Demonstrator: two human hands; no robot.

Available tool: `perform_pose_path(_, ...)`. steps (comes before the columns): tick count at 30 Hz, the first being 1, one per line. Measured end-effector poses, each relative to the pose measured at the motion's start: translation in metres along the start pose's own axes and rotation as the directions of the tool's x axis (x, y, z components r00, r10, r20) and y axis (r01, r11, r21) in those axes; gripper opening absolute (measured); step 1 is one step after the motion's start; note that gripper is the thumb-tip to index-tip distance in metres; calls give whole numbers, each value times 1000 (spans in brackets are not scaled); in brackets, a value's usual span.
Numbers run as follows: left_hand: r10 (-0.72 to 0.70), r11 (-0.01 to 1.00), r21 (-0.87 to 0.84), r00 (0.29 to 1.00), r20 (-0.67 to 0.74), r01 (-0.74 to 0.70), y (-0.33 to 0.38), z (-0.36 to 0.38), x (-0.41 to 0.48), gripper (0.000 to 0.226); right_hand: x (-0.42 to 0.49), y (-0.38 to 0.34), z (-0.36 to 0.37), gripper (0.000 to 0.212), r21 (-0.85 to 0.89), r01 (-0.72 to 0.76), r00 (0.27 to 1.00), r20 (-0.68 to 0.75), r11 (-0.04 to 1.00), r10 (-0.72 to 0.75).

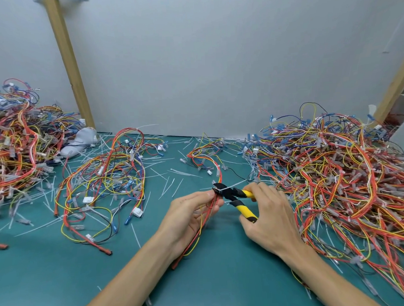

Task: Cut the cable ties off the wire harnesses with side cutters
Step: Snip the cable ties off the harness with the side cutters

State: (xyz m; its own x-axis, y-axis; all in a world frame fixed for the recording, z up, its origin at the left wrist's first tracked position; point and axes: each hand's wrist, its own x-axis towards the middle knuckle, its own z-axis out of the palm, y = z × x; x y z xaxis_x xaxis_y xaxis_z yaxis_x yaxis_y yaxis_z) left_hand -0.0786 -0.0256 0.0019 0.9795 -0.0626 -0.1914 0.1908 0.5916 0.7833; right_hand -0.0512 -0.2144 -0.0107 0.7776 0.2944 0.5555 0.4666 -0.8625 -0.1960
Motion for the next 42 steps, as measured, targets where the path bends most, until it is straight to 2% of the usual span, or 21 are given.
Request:
perform_pose_path(7, -1, 997, 78, 1000, 18, -1, -2, -5, 3, 17, 0, 1, -3, 17, -9, -32, 999, 27, 999, 32)
perform_pose_path(10, 3, 997, 82, 1000, 22, -4, -3, -5, 4, 17, -1, 2, -3, 17, -33, -38, 999, 32, 999, 39)
perform_pose_path(13, 9, 996, 86, 1000, 25, -11, -3, -6, 4, 16, -1, 2, -3, 22, -73, 17, 1000, 7, 997, -17)
perform_pose_path(19, -9, 991, 132, 1000, 25, 6, -3, -8, 5, 11, 0, 4, -4, 18, -92, -19, 996, 87, 996, 27)
perform_pose_path(25, 14, 976, 217, 999, 32, -21, -4, -8, 6, 8, 0, 3, -3, 17, -101, 23, 995, 94, 995, -14)
perform_pose_path(29, 35, 960, 276, 999, 42, -45, -4, -8, 5, 27, 2, 5, -4, 16, -93, -1, 983, 181, 996, 18)
perform_pose_path(42, 74, 907, 416, 997, -9, -64, -8, -10, 8, 6, 2, 7, -3, 17, -65, -7, 973, 230, 998, 22)
